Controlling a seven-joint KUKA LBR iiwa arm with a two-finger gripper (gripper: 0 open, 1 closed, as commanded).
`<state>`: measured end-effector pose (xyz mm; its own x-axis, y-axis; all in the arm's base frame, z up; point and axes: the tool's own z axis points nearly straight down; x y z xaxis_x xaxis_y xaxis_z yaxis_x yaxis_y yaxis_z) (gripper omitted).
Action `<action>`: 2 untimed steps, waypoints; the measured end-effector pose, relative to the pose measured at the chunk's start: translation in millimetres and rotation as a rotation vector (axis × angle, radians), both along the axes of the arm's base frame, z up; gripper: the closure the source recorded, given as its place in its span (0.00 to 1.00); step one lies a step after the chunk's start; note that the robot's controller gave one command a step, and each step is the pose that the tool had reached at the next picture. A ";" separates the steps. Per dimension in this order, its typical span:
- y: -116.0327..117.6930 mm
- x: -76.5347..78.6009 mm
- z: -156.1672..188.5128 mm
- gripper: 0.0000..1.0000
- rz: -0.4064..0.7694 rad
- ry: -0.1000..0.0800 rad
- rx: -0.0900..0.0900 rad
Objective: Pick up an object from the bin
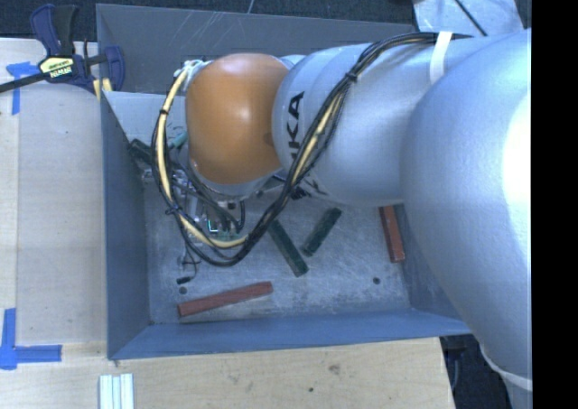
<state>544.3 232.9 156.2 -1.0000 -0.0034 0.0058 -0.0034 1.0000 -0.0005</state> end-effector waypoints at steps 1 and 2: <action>-1.2 2.4 4.8 0.00 -0.004 -0.008 0.002; -49.1 25.5 -24.0 0.00 0.056 -0.010 0.003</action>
Offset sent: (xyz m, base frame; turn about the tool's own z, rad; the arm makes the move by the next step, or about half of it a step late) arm 0.0328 -0.0690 -0.0357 -0.0667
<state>569.8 183.8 132.2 -0.9983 -0.0589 -0.0041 -0.0589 0.9983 0.0019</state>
